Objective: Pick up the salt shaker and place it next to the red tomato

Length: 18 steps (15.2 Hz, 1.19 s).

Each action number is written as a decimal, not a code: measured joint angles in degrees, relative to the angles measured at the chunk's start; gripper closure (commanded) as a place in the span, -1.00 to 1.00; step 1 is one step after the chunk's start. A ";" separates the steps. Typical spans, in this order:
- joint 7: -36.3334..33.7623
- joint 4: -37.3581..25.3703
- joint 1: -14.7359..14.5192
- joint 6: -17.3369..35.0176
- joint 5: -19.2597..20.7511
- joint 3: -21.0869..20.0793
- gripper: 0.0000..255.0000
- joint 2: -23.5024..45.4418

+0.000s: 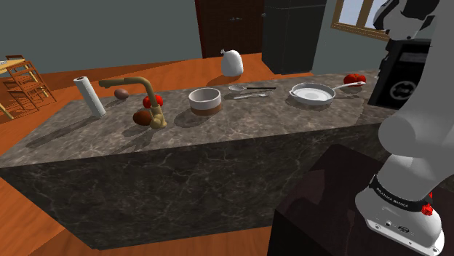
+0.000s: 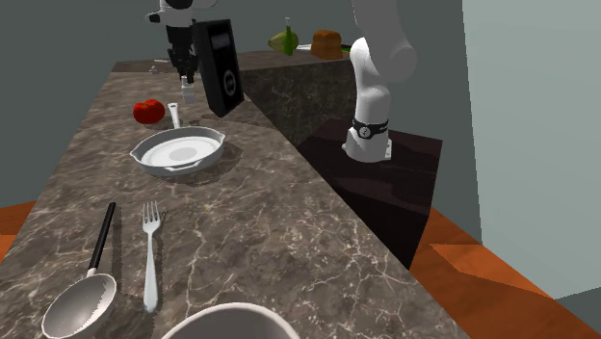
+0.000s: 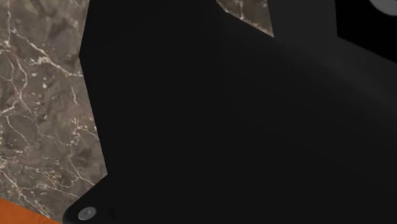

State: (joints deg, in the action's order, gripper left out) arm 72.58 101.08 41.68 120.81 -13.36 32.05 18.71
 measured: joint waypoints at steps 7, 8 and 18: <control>-1.05 0.96 -0.42 3.61 0.74 0.04 -1.00 -0.31; -1.14 0.31 -0.41 4.64 0.40 -0.23 -1.00 0.32; -1.45 -3.00 0.23 -6.96 2.00 0.27 -1.00 -0.85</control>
State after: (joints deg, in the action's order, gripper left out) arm 71.14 98.08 41.91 113.85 -11.36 32.32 17.86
